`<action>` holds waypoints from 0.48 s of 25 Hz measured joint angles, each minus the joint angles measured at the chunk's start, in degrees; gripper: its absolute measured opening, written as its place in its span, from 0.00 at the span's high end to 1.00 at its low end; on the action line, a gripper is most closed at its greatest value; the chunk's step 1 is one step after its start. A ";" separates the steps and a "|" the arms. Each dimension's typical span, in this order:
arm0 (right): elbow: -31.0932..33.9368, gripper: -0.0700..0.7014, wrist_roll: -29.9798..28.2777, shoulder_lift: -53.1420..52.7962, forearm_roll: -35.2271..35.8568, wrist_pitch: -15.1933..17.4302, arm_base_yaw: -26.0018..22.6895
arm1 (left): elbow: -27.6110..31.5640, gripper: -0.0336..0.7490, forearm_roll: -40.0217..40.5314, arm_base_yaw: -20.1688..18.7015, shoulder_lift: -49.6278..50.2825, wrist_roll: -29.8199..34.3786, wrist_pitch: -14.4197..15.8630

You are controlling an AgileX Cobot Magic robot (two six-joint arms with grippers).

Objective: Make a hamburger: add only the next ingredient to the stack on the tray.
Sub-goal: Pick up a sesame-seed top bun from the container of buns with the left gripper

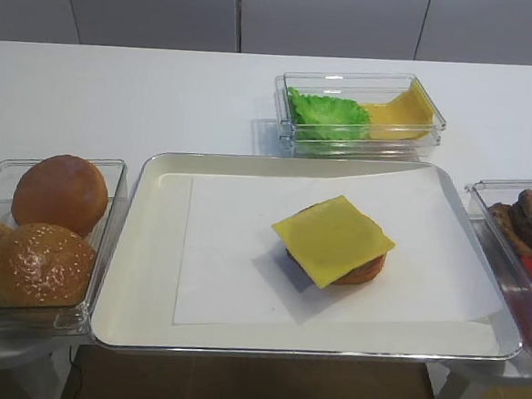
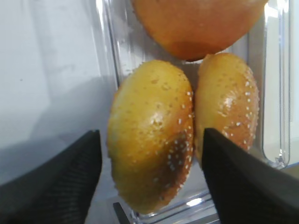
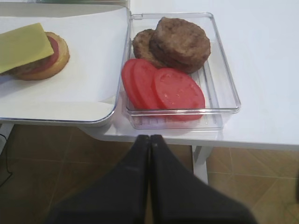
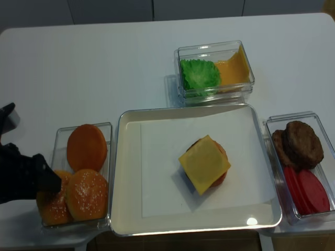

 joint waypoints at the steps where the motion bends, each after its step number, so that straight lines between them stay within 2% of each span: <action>1: 0.00 0.92 0.00 0.00 0.00 0.00 0.00 | 0.00 0.32 -0.01 0.00 0.00 0.00 0.00; 4: 0.00 0.91 0.00 0.00 0.00 0.00 0.00 | 0.00 0.35 -0.01 0.00 0.00 0.00 0.41; 12: 0.00 0.91 0.00 0.00 0.00 0.00 0.00 | 0.00 0.60 -0.13 0.15 0.00 0.00 2.13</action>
